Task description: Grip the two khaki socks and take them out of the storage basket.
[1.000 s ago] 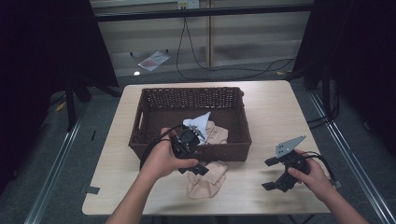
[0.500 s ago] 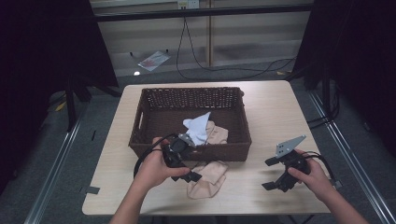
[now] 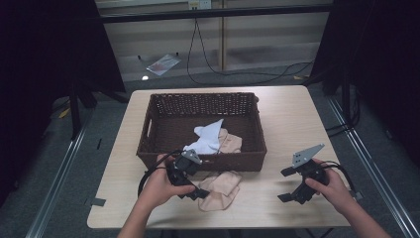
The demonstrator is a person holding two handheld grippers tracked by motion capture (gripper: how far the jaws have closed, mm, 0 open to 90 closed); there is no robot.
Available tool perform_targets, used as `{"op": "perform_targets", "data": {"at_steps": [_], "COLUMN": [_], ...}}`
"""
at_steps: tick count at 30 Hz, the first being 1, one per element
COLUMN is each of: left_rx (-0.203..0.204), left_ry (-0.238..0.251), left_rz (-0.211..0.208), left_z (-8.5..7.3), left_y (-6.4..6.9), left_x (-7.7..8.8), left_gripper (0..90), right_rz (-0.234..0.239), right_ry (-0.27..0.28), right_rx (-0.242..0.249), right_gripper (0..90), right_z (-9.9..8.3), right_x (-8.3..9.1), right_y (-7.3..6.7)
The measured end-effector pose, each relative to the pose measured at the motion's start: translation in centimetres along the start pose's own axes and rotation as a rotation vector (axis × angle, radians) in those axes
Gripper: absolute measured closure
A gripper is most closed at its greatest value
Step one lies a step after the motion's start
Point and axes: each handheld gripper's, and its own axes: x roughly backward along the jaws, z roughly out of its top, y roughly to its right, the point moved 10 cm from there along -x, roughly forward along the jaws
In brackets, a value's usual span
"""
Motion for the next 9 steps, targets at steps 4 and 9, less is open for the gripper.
{"op": "perform_targets", "data": {"at_steps": [4, 9], "left_rx": [-0.004, -0.022], "left_ry": [-0.011, 0.019], "left_rz": [0.016, 0.028], "left_z": [-0.6, 0.1], "left_y": [-0.2, -0.1], "left_x": [-0.6, -2.0], "left_gripper": [9.0, 9.2], "right_rz": [-0.002, -0.001], "right_ry": [-0.003, -0.002], "right_rx": [0.006, -0.001], "right_gripper": [1.6, 1.6], "right_z": [0.0, 0.0], "right_x": [-0.1, 0.0], "right_y": [0.0, 0.0]}}
